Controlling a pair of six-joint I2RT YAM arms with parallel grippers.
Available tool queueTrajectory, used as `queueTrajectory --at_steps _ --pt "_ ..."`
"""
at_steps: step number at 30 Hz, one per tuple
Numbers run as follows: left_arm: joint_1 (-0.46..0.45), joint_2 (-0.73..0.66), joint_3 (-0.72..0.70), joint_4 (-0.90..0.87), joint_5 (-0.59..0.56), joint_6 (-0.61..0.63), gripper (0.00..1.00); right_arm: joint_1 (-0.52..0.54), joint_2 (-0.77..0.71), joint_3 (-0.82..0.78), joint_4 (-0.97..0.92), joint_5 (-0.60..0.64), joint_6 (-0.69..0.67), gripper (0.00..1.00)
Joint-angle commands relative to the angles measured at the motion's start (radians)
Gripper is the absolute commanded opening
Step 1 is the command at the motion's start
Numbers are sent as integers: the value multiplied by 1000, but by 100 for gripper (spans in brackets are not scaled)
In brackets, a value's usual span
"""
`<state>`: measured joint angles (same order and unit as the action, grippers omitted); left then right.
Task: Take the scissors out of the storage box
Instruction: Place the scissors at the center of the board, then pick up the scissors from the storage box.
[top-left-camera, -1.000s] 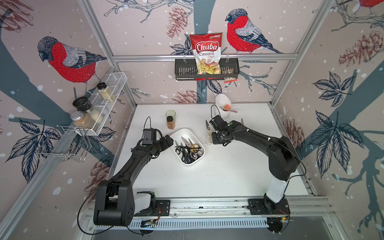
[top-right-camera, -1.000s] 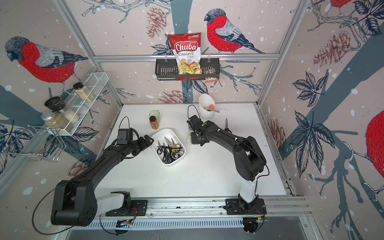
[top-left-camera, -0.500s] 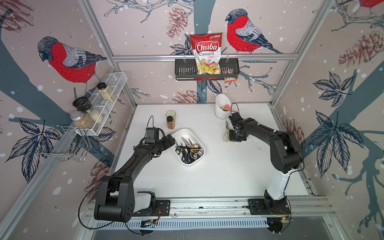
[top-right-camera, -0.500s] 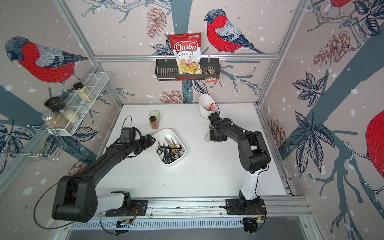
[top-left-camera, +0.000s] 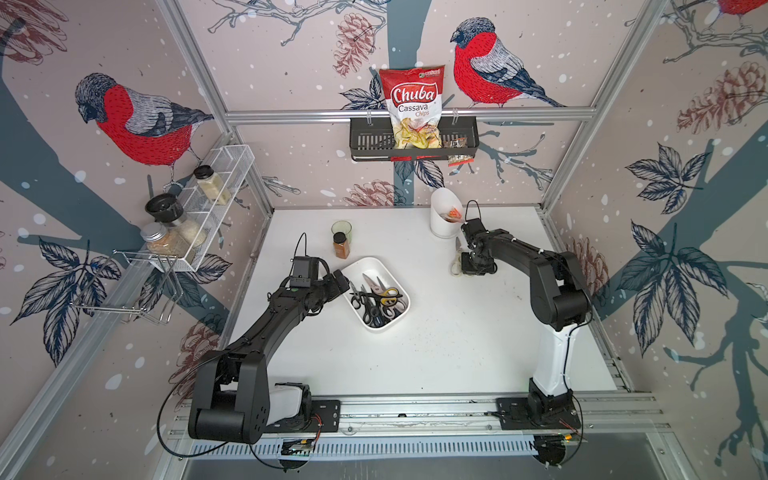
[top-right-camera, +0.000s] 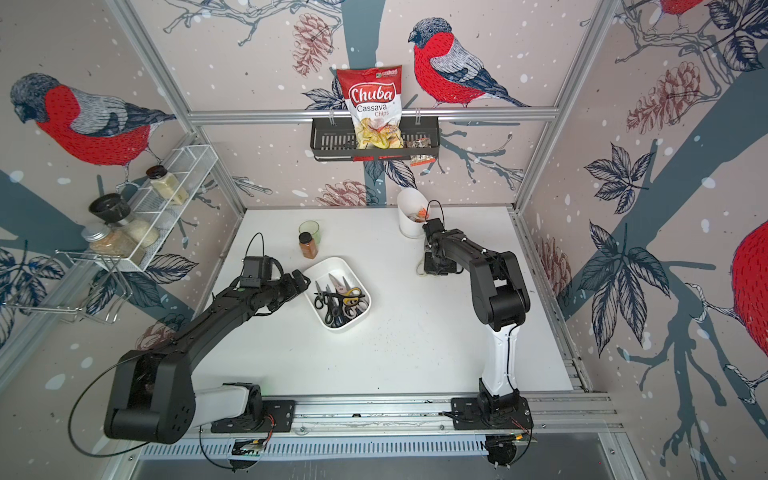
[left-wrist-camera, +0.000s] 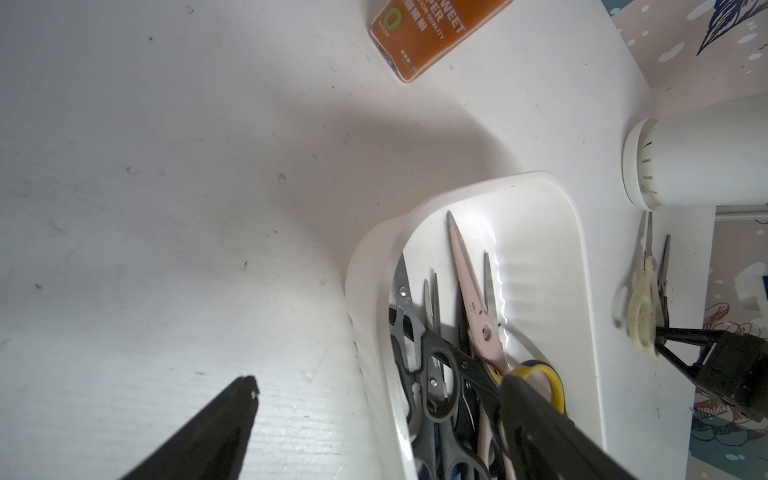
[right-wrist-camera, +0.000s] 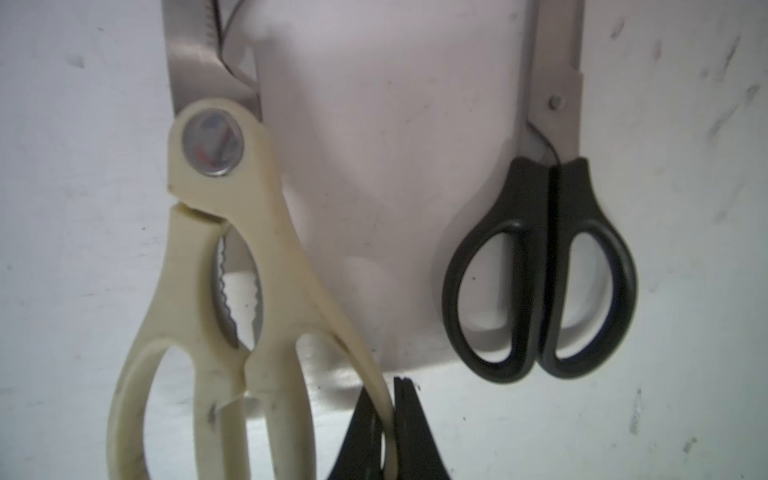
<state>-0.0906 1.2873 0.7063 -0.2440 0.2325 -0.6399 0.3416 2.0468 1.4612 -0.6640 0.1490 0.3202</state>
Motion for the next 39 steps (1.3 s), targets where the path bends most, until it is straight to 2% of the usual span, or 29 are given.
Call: queueTrajectory --at_steps 1,9,18,22,29,34,39 --pt "-1 -10 -8 20 -16 -5 95 -3 10 10 -1 24 -32 5" --pt "-1 -32 -25 22 -25 -15 95 -15 25 0 14 20 -55 13" --pt "-1 -52 -35 16 -39 -24 95 -23 37 -10 33 -1 -61 18" --pt "-1 -68 -38 6 -48 -26 95 -23 36 -6 34 -5 -62 31" --pt "-2 -89 -34 -4 -68 -30 95 -20 -8 40 5 -13 -59 31" --pt "0 -82 -27 -3 -66 -30 95 25 -77 76 -37 -23 -48 31" --pt "2 -72 -26 1 -64 -31 95 142 -135 94 -51 -91 -41 33"
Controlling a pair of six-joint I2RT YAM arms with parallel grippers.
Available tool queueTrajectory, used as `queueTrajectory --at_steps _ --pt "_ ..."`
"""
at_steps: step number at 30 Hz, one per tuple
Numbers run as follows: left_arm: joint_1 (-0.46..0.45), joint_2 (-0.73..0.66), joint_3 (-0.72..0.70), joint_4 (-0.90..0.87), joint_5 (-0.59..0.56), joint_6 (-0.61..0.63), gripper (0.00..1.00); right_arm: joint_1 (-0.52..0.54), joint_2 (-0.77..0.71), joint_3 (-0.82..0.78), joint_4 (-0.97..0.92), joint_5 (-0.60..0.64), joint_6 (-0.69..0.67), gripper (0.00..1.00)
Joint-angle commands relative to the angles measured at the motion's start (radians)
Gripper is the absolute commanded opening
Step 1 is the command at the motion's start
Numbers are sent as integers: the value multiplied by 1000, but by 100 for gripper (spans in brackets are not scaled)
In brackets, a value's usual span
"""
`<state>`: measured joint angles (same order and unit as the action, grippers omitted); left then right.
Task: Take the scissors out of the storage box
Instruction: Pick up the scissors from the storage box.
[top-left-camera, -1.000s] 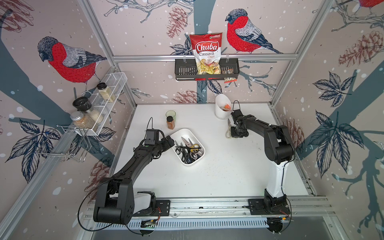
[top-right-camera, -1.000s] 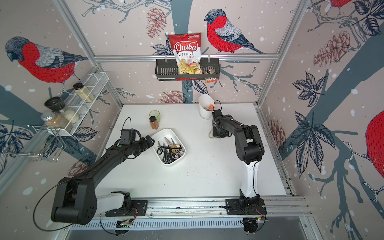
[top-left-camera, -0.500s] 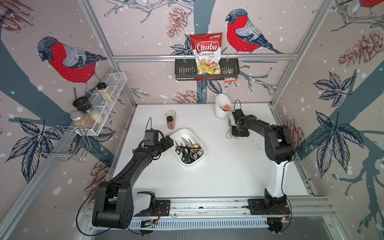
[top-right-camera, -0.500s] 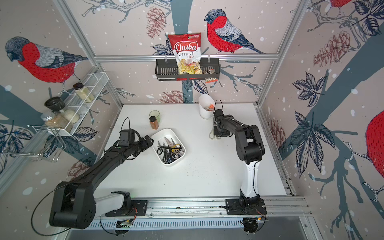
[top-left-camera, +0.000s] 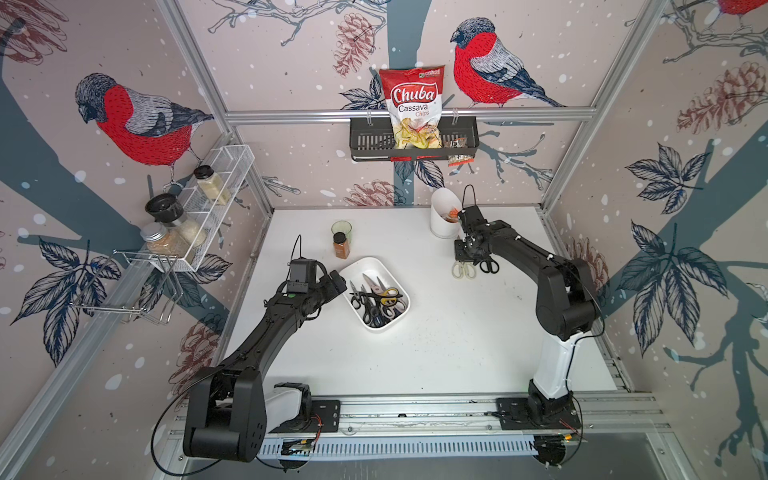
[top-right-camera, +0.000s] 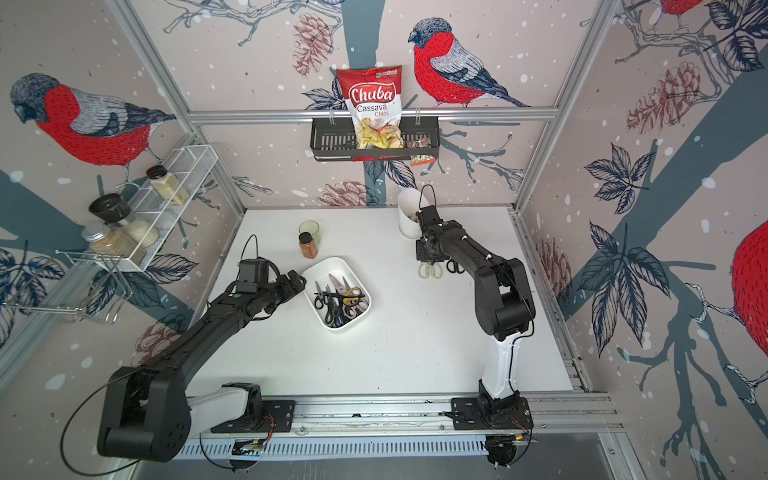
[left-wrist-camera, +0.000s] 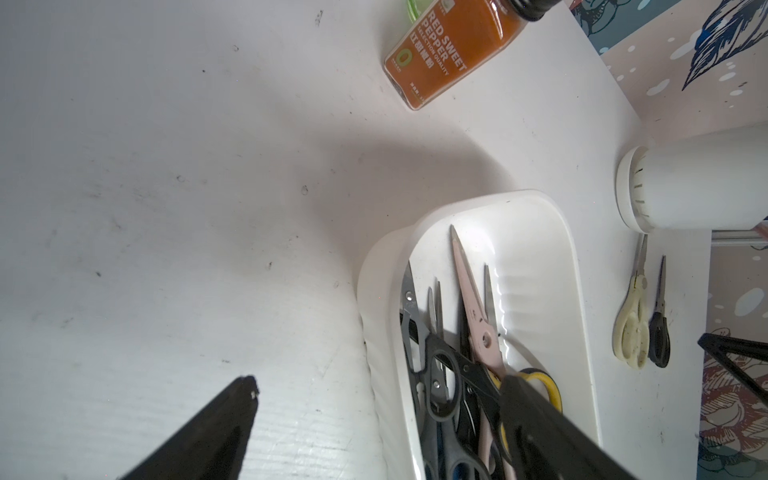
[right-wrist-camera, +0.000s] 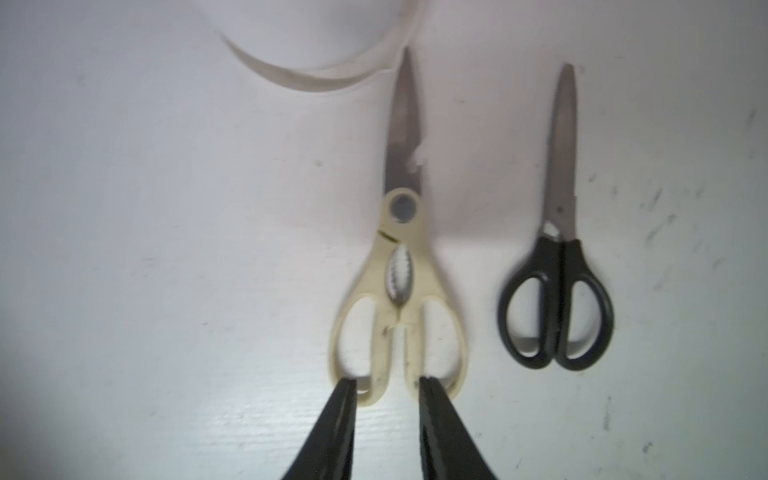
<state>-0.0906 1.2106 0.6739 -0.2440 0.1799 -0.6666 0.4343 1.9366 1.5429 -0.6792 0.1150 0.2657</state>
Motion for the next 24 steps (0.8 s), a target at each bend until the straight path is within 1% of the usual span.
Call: queueTrajectory --at_steps 1,4,7,12,18,24 --pt "4 6 6 3 -11 -5 95 76 -29 19 -39 -67 13 33" --pt "26 7 -5 10 3 -27 95 171 -27 59 -60 -73 12 33" --pt "63 0 -26 29 46 -41 95 264 -7 109 -93 -56 15 33" --pt "84 -18 -40 18 58 -11 95 402 47 186 -125 -58 40 33" --pt "93 -43 -58 -9 56 37 95 522 168 328 -199 -42 12 33" --pt "107 -62 -72 -21 58 63 95 586 281 464 -303 -18 -38 32"
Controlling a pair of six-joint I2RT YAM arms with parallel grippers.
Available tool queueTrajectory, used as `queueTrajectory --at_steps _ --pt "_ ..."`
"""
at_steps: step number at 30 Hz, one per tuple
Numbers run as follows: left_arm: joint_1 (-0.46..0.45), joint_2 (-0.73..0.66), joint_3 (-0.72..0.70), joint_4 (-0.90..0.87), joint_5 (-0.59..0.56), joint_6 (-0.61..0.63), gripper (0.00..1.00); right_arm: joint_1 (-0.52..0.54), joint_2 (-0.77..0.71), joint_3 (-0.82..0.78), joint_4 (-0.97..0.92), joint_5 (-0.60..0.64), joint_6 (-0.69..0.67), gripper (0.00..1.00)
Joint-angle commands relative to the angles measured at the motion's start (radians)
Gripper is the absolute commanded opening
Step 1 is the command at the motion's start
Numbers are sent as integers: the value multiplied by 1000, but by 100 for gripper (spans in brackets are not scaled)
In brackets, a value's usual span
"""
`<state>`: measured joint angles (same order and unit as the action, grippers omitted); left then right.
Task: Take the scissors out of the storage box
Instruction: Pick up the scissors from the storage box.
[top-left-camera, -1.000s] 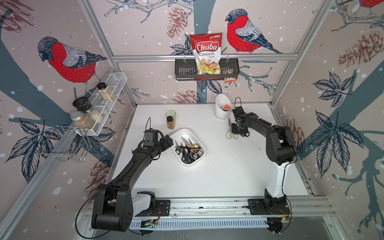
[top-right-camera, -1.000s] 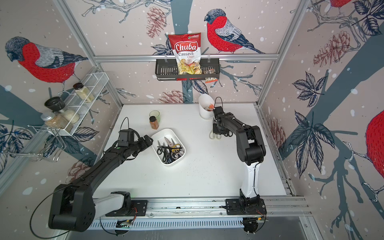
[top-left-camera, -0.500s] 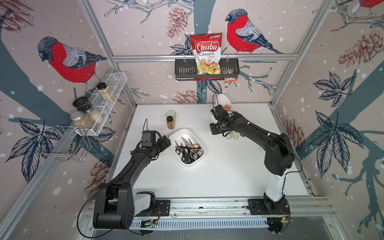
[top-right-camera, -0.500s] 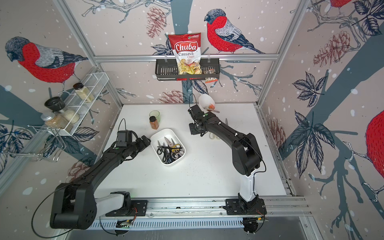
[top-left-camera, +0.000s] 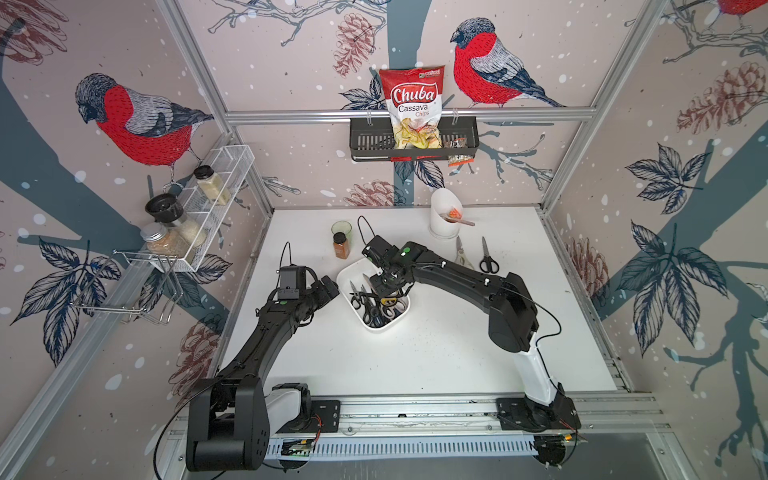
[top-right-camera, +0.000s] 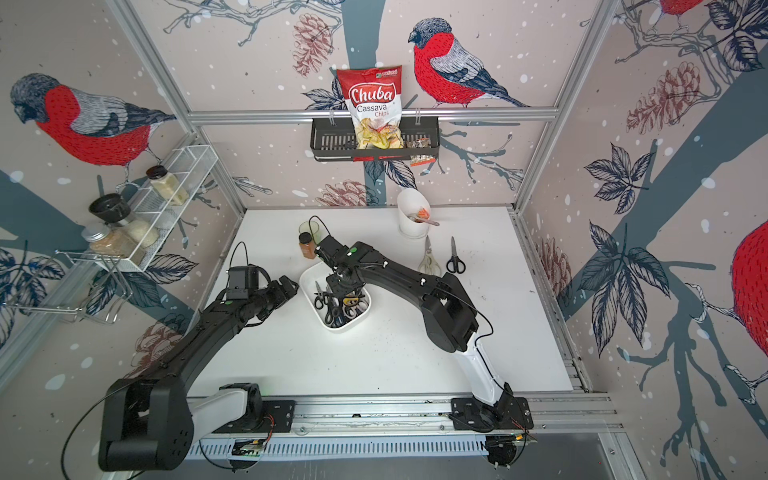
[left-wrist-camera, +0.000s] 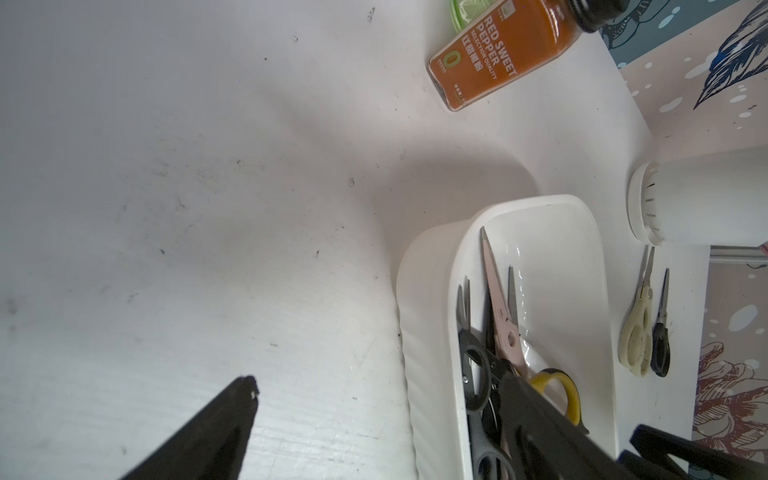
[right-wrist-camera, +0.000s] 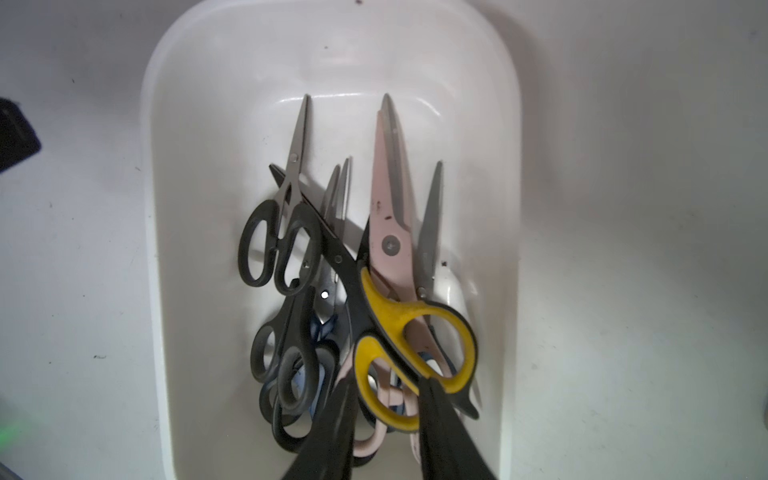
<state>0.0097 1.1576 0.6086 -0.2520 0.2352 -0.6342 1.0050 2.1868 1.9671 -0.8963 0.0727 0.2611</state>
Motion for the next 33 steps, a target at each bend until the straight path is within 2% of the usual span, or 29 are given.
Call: queueTrajectory --at_steps 1,11,22,33 --pt "11 -12 -8 -13 3 34 95 22 43 52 -98 24 -38 32" --pt "33 -35 -18 -14 -2 44 95 62 115 110 -171 38 -87 32" --pt "36 -38 -20 -18 -4 43 95 70 139 96 -171 122 -107 30" --pt "38 -52 -23 -24 -14 39 95 78 157 88 -159 119 -129 29"
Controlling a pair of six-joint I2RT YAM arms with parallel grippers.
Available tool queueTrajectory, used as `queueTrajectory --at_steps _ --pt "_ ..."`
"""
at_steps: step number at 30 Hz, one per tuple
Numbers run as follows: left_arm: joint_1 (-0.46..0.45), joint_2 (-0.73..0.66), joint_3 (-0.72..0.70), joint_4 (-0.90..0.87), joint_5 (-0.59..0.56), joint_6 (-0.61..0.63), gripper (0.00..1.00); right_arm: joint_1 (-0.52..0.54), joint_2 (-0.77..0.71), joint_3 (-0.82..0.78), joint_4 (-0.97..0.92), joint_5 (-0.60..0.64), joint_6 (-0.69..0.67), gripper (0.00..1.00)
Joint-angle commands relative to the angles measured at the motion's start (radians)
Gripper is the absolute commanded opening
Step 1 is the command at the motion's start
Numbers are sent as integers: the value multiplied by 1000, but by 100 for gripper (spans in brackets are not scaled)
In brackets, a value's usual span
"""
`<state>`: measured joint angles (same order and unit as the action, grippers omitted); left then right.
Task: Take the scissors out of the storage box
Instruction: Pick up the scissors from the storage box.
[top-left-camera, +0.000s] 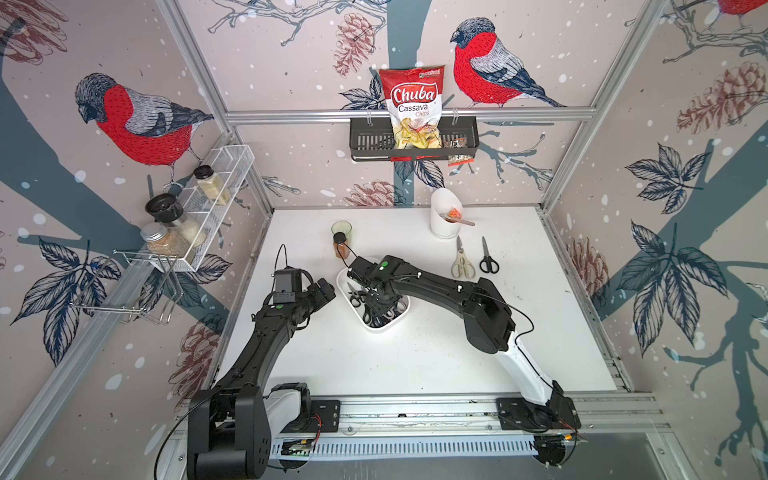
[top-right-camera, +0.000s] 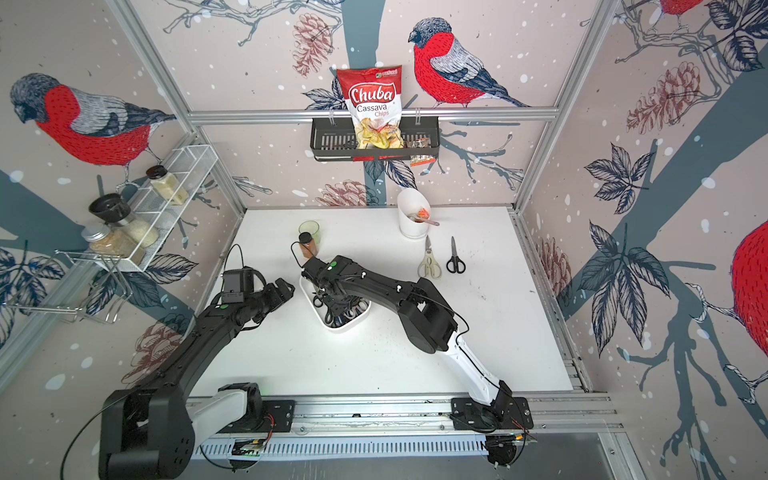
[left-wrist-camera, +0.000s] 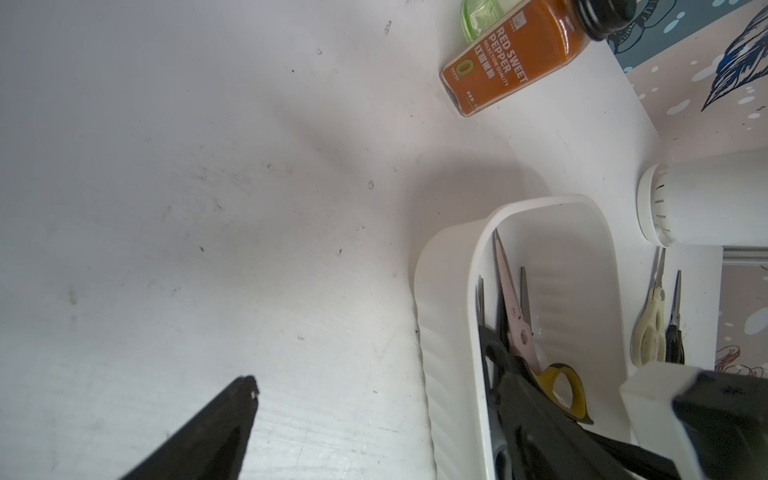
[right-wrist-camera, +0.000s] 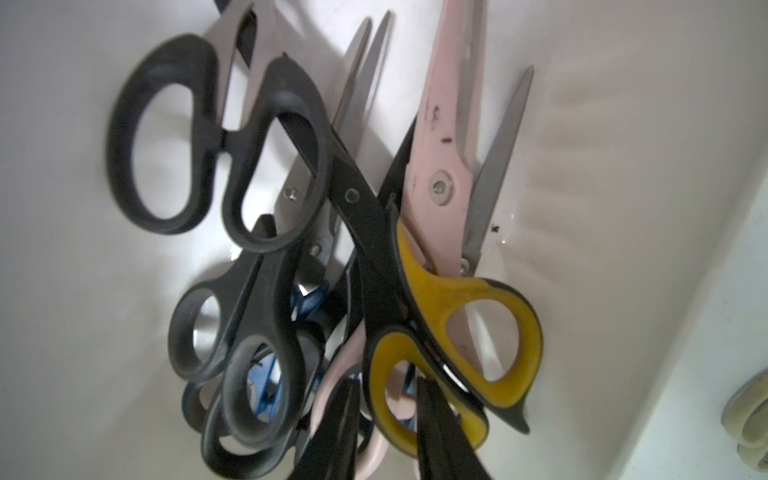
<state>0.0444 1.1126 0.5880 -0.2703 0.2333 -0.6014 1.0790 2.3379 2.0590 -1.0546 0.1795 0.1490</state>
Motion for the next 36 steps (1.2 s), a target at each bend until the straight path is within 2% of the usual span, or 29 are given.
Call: queueTrajectory --at_steps 1,8,22,36 --pt "3 -8 -2 -6 -14 7 95 3 8 -6 -1 16 -17 30" --pt "3 -15 -2 -10 -17 9 95 3 7 -22 6 16 -12 28" --pt "5 -20 -3 -15 -20 12 95 1 -26 -63 45 15 0 0" --pt "5 -9 -5 -2 -22 6 95 -67 -181 -111 140 -122 74 0"
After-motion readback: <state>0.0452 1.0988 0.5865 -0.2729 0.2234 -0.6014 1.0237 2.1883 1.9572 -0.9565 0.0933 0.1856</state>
